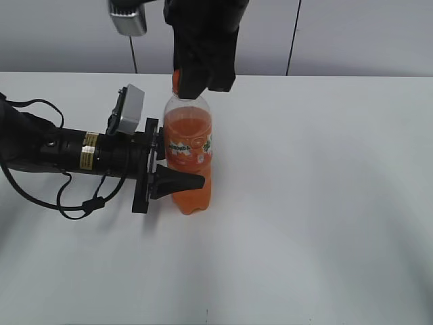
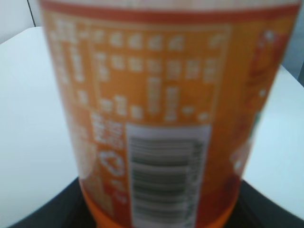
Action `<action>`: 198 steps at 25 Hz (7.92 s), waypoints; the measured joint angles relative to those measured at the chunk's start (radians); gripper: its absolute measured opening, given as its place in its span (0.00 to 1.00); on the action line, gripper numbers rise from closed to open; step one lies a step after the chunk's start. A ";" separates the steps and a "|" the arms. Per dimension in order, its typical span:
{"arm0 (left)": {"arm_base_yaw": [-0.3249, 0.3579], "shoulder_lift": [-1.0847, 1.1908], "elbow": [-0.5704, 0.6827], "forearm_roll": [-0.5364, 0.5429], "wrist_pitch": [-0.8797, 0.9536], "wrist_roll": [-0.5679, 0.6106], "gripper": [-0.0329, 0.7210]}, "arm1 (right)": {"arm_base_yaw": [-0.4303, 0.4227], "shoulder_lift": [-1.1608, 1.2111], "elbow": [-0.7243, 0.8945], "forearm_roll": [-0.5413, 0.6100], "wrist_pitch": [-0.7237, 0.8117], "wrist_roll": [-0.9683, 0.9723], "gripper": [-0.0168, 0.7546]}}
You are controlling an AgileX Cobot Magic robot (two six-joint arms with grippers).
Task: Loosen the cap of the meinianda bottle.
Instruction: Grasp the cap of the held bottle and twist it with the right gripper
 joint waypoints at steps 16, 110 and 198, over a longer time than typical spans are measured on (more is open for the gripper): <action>0.000 0.000 0.000 -0.003 0.003 -0.006 0.56 | 0.000 0.000 0.000 -0.021 -0.011 -0.022 0.47; -0.002 0.000 0.000 -0.005 0.005 -0.010 0.56 | 0.000 -0.009 -0.002 -0.002 -0.012 -0.026 0.38; -0.002 0.000 0.000 -0.003 0.005 -0.022 0.56 | 0.003 -0.011 -0.002 -0.018 -0.017 0.183 0.37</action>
